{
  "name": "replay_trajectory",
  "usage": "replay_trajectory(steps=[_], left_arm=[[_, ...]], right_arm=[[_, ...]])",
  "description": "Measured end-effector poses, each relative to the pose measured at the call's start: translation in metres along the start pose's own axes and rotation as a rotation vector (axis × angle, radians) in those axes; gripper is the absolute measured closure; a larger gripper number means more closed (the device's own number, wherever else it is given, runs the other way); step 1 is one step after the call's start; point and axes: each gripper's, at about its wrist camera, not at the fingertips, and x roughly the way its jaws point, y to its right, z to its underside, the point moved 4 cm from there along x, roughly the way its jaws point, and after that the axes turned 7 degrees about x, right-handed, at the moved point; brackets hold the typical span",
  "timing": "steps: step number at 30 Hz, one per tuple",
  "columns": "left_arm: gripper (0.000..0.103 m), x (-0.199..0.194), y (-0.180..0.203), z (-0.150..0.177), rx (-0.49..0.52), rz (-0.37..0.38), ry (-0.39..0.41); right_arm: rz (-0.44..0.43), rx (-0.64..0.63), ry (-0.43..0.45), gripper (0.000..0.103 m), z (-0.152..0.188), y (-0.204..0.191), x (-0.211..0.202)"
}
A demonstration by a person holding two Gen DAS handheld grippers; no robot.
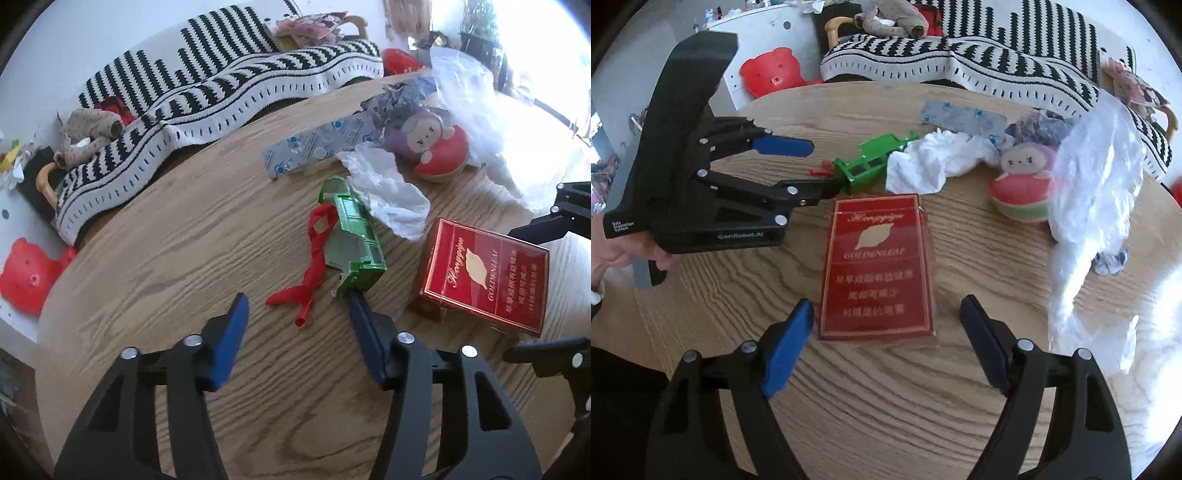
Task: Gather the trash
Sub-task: 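Grasp the red cigarette box with the right tool while the left tool grasps the green wrapper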
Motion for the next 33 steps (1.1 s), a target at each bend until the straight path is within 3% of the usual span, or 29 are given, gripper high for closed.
replay_trajectory(steps=[2, 7, 17, 19, 23, 29, 33], left_arm=[[0.043, -0.002, 0.004, -0.001, 0.012, 0.008, -0.018], [0.043, -0.015, 0.021, -0.010, 0.049, 0.039, 0.028], [0.043, -0.003, 0.024, -0.024, -0.006, 0.082, 0.010], [0.047, -0.002, 0.027, -0.027, -0.004, 0.085, 0.015], [0.079, 0.004, 0.027, -0.028, -0.017, 0.087, -0.012], [0.082, -0.012, 0.017, -0.031, -0.078, 0.092, 0.028], [0.082, -0.031, 0.009, -0.032, -0.149, 0.133, 0.066]], right_arm=[[-0.007, 0.008, 0.000, 0.026, 0.000, 0.001, -0.001], [-0.023, 0.014, 0.006, 0.037, -0.005, 0.001, -0.003], [0.011, -0.005, 0.010, 0.043, -0.008, 0.004, -0.004], [0.005, 0.015, 0.014, 0.043, -0.008, 0.008, -0.010], [-0.006, 0.027, 0.023, 0.043, -0.007, 0.013, -0.020], [-0.051, 0.021, 0.045, 0.043, -0.001, 0.009, -0.040], [-0.080, 0.016, 0.067, 0.043, 0.002, 0.004, -0.057]])
